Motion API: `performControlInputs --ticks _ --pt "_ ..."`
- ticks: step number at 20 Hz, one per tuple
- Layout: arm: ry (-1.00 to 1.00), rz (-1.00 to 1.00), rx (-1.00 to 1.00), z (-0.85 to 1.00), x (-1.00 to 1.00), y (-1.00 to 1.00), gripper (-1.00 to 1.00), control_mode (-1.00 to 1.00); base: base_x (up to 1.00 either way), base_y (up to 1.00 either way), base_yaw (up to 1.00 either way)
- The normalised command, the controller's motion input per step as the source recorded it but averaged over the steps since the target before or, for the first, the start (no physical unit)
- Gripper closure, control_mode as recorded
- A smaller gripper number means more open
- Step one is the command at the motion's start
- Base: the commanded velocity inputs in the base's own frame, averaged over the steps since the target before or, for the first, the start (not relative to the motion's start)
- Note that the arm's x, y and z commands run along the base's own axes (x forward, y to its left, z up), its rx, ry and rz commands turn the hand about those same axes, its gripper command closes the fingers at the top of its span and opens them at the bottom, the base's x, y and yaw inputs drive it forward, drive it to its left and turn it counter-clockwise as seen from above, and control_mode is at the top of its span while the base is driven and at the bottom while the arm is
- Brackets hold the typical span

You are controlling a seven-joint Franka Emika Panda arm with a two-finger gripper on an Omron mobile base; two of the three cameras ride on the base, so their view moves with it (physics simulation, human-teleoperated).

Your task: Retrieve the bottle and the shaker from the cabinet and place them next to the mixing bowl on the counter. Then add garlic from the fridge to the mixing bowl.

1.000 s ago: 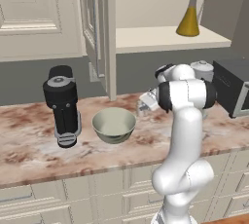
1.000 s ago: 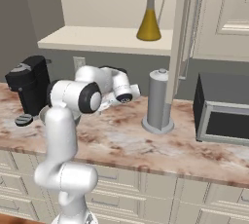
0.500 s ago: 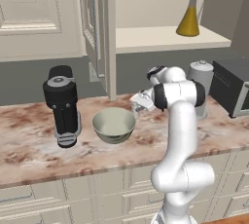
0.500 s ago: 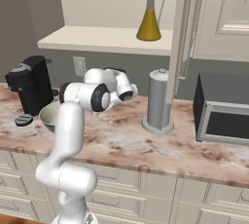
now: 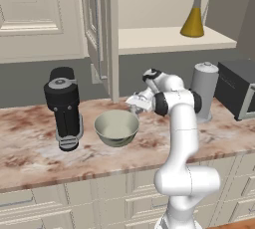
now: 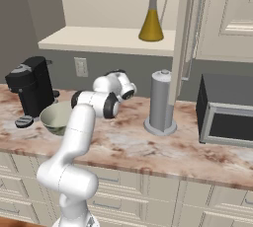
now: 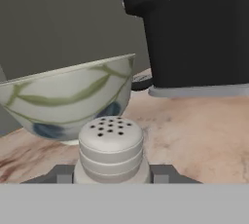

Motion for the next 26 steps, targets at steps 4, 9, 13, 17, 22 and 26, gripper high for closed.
performControlInputs --ticks 4,9,13,17,22,26 --pt "0.00 0.06 0.00 -0.36 0.48 0.00 1.00 -1.00 0.00 0.00 0.00" --pt "-0.06 0.01 0.00 -0.34 0.36 0.00 1.00 -1.00 0.00 0.00 0.00" --pt "0.00 -0.08 0.00 -0.39 0.07 0.13 1.00 -1.00 0.00 0.00 0.00" --pt "0.00 -0.09 0.00 -0.43 0.00 0.30 1.00 -1.00 0.00 0.00 0.00" --pt "-0.14 -0.04 0.03 -0.20 -0.17 0.24 1.00 -1.00 0.00 0.00 0.00" --pt "-0.28 0.00 0.06 -0.04 -0.13 0.03 1.00 -1.00 0.00 0.00 0.00"
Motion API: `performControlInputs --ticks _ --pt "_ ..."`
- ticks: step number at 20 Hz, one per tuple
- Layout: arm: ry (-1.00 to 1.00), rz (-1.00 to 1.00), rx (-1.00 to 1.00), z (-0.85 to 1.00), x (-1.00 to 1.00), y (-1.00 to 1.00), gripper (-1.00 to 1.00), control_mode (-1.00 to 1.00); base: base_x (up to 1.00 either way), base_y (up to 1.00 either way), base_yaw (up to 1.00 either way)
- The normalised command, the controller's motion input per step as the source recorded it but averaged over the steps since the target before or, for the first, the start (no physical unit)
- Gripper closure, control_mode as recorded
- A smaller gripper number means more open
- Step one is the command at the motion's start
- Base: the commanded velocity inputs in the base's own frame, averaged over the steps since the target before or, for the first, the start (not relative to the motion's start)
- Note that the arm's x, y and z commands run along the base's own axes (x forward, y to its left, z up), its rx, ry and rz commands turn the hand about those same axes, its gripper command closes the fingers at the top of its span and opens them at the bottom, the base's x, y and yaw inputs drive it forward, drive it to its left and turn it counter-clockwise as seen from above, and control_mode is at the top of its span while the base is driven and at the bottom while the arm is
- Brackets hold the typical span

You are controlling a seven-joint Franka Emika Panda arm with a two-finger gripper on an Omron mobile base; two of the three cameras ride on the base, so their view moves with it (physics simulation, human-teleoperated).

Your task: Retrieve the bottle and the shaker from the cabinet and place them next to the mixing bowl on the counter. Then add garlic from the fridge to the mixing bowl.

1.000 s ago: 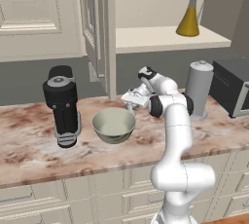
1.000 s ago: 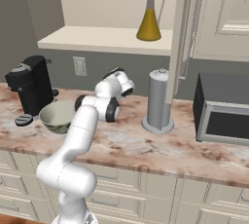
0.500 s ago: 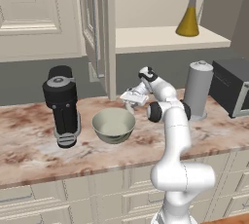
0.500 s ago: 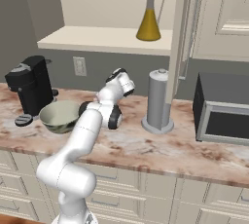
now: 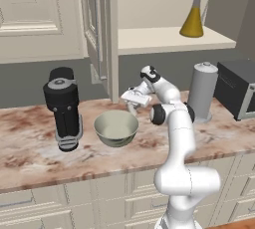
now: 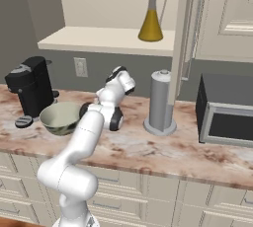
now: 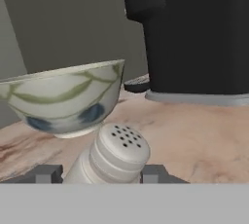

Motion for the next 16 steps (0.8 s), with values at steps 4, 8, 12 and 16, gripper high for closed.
performControlInputs --ticks 4,8,12,16 --pt "-0.38 0.00 0.12 -0.02 -0.19 0.00 1.00 -1.00 0.00 0.00 0.00" --pt "-0.44 -0.03 0.17 -0.12 -0.27 0.01 1.00 -1.00 0.00 0.00 0.00" --pt "-0.42 -0.01 0.16 -0.19 -0.29 0.19 1.00 -1.00 0.00 0.00 0.00" --pt "-0.37 0.00 0.13 -0.24 -0.24 0.19 1.00 -1.00 0.00 0.00 0.00"
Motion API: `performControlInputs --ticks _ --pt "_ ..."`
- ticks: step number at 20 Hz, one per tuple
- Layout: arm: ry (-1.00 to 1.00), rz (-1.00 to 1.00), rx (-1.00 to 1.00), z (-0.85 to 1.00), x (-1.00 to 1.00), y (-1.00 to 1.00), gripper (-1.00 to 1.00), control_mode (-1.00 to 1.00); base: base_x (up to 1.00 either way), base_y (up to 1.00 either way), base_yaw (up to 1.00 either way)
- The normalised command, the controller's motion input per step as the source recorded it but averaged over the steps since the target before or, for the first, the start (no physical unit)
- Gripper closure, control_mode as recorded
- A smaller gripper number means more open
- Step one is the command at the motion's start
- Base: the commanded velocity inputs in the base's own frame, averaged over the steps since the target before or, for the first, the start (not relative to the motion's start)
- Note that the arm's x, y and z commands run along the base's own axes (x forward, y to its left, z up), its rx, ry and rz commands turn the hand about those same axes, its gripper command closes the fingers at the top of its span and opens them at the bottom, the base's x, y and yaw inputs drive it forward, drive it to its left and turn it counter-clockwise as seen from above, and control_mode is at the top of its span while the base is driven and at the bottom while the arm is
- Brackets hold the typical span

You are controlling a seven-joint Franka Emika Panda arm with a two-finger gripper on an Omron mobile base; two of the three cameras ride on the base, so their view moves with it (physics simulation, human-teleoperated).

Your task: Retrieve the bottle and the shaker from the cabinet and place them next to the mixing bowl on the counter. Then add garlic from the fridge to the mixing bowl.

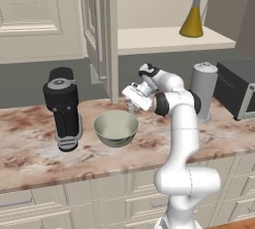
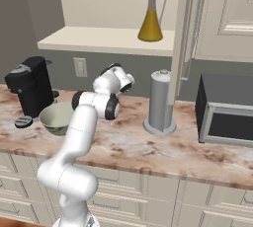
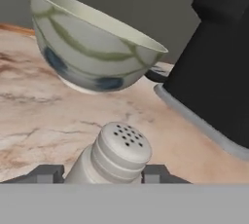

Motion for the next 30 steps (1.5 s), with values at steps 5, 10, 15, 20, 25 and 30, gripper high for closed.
performControlInputs --ticks 5,10,15,20,25,30 --pt "-0.24 0.00 0.16 -0.30 -0.11 0.04 -1.00 -1.00 0.00 0.00 0.00" --pt "-0.01 0.00 0.07 -0.11 0.08 0.00 -1.00 -1.00 0.00 0.00 0.00" --pt "0.06 0.00 0.00 0.00 0.20 0.00 -1.00 -1.00 0.00 0.00 0.00" --pt "0.18 0.00 0.00 0.14 0.26 -0.07 -1.00 -1.00 0.00 0.00 0.00" --pt "0.27 -0.03 0.00 0.20 0.31 -0.26 -1.00 -1.00 0.00 0.00 0.00" --pt "0.20 -0.06 -0.01 0.01 0.10 -0.16 -1.00 -1.00 0.00 0.00 0.00"
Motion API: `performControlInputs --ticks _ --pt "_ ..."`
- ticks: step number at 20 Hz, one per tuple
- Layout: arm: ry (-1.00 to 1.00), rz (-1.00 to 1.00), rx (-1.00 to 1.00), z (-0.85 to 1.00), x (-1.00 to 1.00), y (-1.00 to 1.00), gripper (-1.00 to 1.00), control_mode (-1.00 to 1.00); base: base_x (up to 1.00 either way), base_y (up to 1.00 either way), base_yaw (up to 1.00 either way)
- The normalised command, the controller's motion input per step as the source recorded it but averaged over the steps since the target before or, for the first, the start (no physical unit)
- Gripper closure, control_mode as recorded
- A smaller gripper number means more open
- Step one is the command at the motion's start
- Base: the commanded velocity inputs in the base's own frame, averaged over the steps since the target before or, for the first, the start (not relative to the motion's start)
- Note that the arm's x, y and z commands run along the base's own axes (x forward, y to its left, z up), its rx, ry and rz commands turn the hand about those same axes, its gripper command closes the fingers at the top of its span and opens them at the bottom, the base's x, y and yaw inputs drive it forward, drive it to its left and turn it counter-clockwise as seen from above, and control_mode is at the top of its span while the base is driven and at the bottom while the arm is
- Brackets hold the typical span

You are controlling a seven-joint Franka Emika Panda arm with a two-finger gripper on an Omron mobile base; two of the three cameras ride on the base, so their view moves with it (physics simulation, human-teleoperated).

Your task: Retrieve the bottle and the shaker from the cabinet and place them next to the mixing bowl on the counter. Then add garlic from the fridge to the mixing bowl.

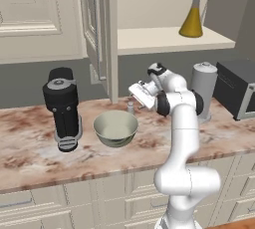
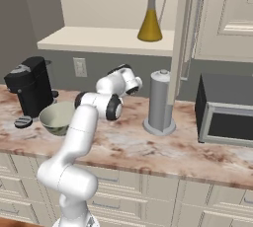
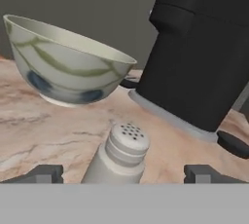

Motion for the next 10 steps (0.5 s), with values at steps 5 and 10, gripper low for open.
performControlInputs --ticks 5,10 --pt "0.06 -0.14 -0.03 0.01 0.00 -0.05 -1.00 -1.00 0.00 0.00 0.00" --pt "0.05 -0.18 -0.01 0.01 -0.02 -0.07 -1.00 -1.00 0.00 0.00 0.00"
